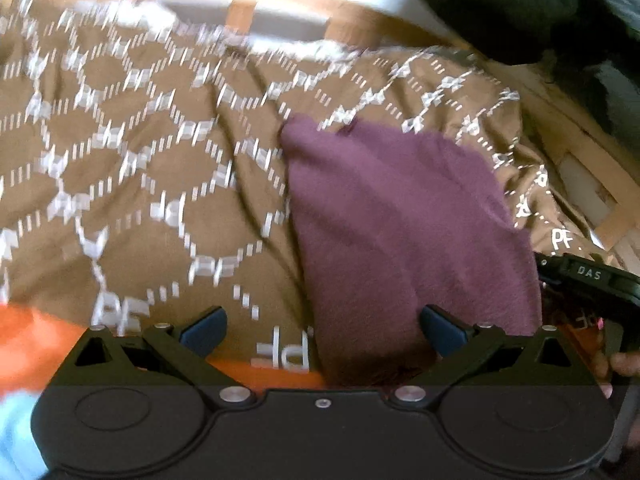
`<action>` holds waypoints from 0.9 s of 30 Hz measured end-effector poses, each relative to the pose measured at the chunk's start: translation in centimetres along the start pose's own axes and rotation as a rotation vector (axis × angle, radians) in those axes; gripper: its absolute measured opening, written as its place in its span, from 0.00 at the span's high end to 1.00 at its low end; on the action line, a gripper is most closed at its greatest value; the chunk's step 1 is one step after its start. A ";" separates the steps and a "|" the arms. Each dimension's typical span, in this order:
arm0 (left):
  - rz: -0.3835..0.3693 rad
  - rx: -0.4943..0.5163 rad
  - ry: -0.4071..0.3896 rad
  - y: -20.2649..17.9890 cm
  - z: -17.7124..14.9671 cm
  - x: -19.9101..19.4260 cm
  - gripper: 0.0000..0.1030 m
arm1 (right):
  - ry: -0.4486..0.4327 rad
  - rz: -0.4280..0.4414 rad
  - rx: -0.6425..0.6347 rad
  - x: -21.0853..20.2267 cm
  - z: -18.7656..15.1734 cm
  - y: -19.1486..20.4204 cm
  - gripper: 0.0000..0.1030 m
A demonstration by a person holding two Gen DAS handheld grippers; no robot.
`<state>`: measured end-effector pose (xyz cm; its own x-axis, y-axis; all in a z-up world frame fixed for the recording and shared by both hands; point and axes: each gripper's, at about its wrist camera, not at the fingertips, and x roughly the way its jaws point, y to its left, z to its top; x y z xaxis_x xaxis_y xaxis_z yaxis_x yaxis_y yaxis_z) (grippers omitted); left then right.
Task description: Fold small clothes
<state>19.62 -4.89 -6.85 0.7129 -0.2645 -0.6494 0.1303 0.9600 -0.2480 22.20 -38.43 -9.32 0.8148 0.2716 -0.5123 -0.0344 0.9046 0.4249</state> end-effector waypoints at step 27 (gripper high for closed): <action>0.214 -0.006 -0.045 3.5 9.6 10.0 0.07 | -0.083 0.027 -0.041 -0.2 -0.7 0.0 0.45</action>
<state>33.85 -3.30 -7.34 0.7539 -0.0502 -0.6551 -0.0316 0.9931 -0.1125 21.67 -38.27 -9.74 0.8583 0.2696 -0.4365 -0.0797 0.9105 0.4057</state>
